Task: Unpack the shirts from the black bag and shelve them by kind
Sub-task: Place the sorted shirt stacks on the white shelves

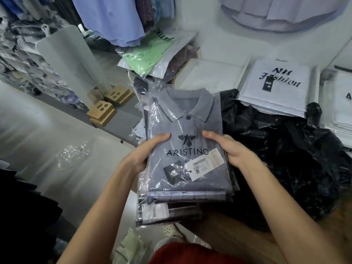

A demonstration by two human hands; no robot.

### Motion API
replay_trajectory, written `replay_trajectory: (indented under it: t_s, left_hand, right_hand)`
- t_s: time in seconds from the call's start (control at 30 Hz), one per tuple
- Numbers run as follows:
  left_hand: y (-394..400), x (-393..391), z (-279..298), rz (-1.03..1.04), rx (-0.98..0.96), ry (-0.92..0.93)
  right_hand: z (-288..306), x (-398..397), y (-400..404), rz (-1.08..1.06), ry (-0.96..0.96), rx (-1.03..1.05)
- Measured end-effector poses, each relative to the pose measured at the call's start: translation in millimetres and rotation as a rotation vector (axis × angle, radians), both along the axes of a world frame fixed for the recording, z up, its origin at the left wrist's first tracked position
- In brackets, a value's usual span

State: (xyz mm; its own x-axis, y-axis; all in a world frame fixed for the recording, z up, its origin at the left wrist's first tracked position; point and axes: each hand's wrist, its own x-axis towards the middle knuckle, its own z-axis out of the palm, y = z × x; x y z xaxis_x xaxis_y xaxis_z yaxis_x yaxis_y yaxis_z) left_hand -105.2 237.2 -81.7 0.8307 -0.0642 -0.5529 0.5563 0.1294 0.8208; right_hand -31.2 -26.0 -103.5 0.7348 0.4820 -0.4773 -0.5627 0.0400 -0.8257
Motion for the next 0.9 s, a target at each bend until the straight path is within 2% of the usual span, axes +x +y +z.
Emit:
replay_trajectory:
  t_s: [0.07, 0.17, 0.27, 0.37, 0.5, 0.67, 0.73, 0.9]
  left_hand:
    - [-13, 12, 20, -0.013, 0.027, -0.093]
    - [-45, 28, 45, -0.056, -0.057, -0.271]
    - [-84, 46, 51, -0.085, -0.099, -0.401]
    - [-127, 60, 35, -0.190, -0.109, -0.424]
    - [-172, 73, -10, -0.359, -0.001, -0.454]
    - [-201, 61, -79, -0.438, 0.128, -0.407]
    - [-211, 58, -87, -0.406, 0.146, -0.399]
    - [-216, 74, -73, -0.339, 0.130, -0.358]
  right_hand:
    - [25, 0, -21, -0.065, -0.108, 0.061]
    - [59, -6, -60, -0.178, -0.321, 0.083]
    - [77, -17, -105, -0.229, -0.497, 0.010]
    - [71, -30, -152, -0.284, -0.593, -0.096]
    - [30, -49, -200, -0.316, -0.534, -0.242]
    - [-34, -79, -225, -0.295, -0.340, -0.352]
    - [-49, -79, -231, -0.352, -0.304, -0.354]
    - [-57, -52, -235, -0.442, -0.396, -0.344]
